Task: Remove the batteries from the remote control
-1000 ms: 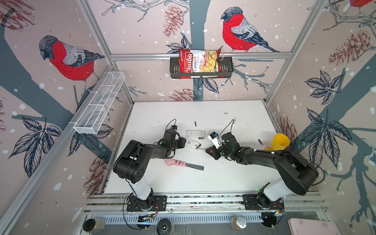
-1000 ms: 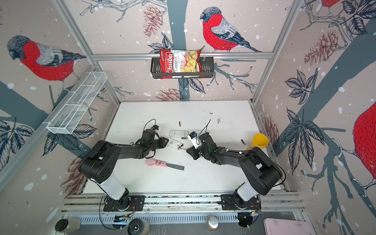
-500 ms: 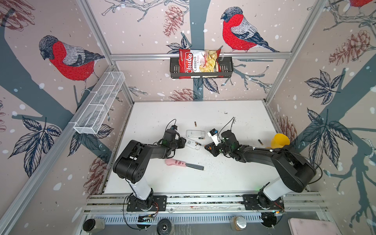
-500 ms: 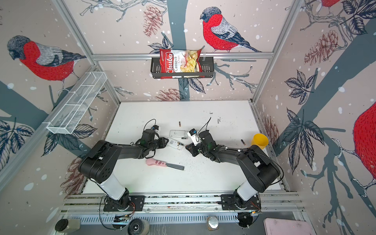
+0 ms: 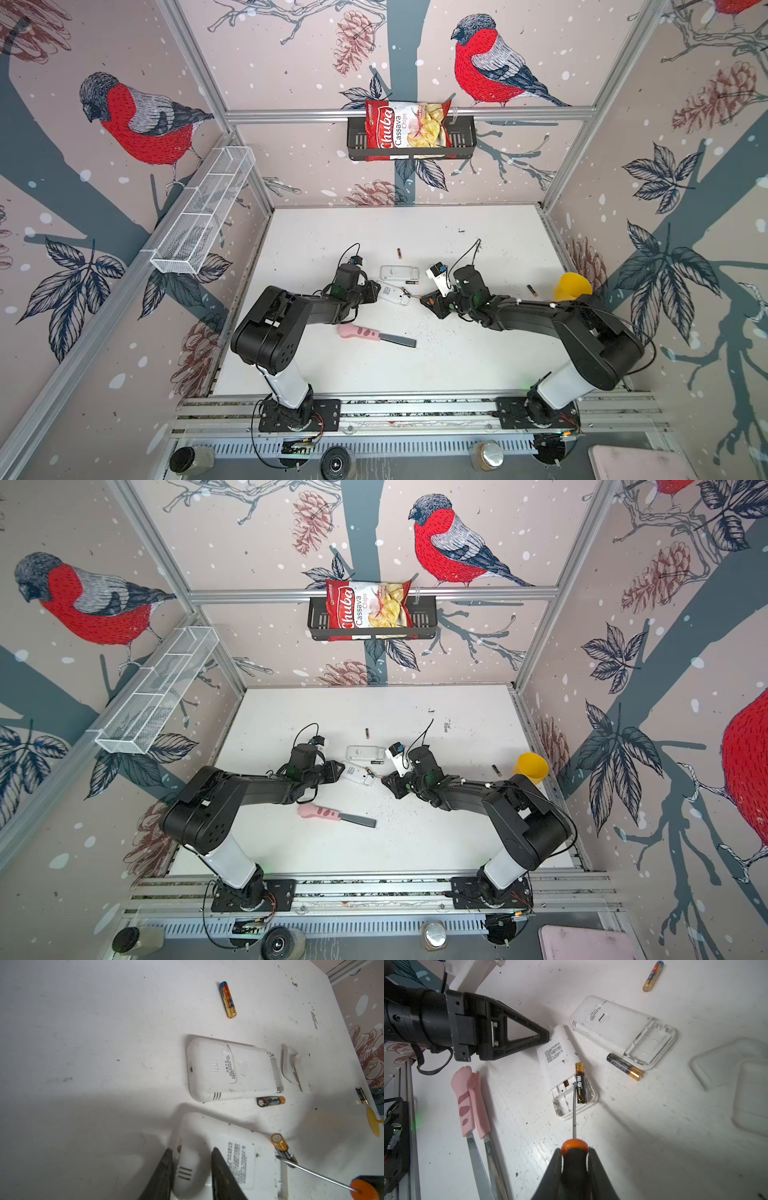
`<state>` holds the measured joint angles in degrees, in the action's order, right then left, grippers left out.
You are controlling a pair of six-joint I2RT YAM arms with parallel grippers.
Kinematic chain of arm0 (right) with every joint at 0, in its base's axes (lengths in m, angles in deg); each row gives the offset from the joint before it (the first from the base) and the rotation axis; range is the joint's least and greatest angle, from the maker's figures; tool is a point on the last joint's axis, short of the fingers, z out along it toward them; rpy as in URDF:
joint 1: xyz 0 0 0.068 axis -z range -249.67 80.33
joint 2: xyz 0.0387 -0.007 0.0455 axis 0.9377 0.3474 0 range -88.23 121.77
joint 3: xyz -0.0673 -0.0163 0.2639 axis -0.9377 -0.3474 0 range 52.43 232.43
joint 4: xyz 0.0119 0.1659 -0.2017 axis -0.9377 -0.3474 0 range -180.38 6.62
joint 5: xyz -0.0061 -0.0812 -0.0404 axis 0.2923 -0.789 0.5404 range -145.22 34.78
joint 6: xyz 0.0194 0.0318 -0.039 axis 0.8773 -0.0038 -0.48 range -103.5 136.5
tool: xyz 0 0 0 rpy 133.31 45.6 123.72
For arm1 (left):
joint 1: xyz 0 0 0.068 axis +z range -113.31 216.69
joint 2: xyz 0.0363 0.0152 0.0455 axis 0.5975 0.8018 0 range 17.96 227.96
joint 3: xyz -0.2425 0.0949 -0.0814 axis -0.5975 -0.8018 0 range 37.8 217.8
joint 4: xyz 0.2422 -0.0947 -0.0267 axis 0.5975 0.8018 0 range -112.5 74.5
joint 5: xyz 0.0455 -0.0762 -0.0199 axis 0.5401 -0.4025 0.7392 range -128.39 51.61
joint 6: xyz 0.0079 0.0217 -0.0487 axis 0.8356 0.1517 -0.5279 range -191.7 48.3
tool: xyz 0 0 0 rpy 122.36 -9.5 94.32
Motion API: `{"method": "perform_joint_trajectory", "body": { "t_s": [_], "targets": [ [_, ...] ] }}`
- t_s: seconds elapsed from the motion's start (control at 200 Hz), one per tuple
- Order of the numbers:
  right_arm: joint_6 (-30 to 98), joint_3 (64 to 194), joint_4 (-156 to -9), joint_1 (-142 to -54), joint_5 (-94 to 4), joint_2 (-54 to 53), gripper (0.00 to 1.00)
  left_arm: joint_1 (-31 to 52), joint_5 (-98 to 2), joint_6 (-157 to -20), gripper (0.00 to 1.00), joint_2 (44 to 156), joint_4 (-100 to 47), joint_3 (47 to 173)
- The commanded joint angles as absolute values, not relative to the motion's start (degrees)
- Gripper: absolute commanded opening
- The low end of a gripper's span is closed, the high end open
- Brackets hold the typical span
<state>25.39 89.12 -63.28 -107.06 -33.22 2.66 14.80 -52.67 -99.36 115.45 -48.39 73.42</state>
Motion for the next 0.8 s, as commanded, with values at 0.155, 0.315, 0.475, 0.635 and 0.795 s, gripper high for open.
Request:
{"method": "perform_joint_trajectory", "body": {
  "t_s": [0.155,0.315,0.475,0.635,0.795],
  "targets": [
    [25.6,88.7,-62.5,-106.4,-36.5,1.0,0.0,14.8,-53.6,-99.1,0.31,115.6,-45.1,73.4],
    [25.6,88.5,-62.6,-106.2,-36.6,0.6,0.0,14.7,-53.6,-99.1,0.31,115.5,-45.0,73.3],
    [25.7,88.5,-62.2,-106.2,-36.4,0.6,0.0,14.7,-53.3,-99.1,0.31,115.2,-45.0,73.1],
    [26.0,88.5,-62.0,-105.7,-36.7,-0.3,0.0,14.7,-53.5,-99.1,0.39,114.2,-45.3,72.8],
    [27.1,88.1,-61.7,-104.8,-39.6,-2.3,0.0,14.7,-52.0,-99.4,0.69,111.3,-46.0,71.5]
  ]
}}
